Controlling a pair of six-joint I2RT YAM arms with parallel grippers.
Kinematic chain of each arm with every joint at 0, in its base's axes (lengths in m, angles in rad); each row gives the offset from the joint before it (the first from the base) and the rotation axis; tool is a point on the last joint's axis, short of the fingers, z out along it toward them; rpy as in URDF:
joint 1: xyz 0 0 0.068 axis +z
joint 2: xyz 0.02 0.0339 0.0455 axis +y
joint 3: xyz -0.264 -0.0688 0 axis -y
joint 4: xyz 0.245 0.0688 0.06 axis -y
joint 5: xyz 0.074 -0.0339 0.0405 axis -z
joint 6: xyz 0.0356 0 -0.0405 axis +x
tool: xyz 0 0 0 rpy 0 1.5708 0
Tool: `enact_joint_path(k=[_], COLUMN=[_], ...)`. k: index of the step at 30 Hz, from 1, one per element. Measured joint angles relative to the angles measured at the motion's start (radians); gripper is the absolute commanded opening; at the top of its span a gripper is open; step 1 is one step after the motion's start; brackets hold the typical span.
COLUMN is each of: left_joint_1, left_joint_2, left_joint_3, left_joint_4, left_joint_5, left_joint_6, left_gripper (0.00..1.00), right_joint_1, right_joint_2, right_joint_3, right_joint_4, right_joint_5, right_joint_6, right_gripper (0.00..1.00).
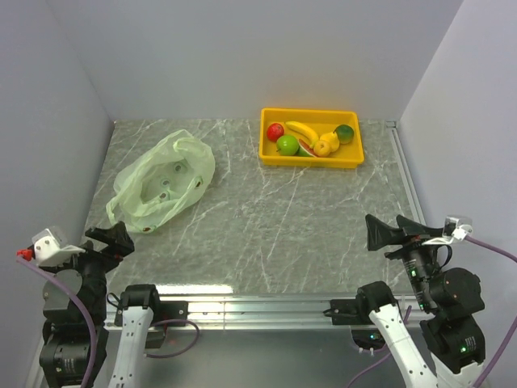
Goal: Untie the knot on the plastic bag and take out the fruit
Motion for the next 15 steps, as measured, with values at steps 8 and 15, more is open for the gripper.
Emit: enact_joint_path(k=[8,15], left_joint_1=[0.0,0.0], left_joint_2=[-0.01,-0.01], left_joint_3=[0.0,0.0], left_joint_4=[-0.003,-0.002], left_joint_5=[0.003,0.005], left_joint_6=[0.004,0.005], left_gripper=[0.99,0.99], right_joint_1=[0.011,0.013], right_joint_2=[-0.006,-0.006], right_joint_3=[0.0,-0.002], right_joint_4=[0.003,0.013], right_joint_5=[0.014,0.014], right_joint_6=[0.0,0.0], right_gripper=[1.0,1.0])
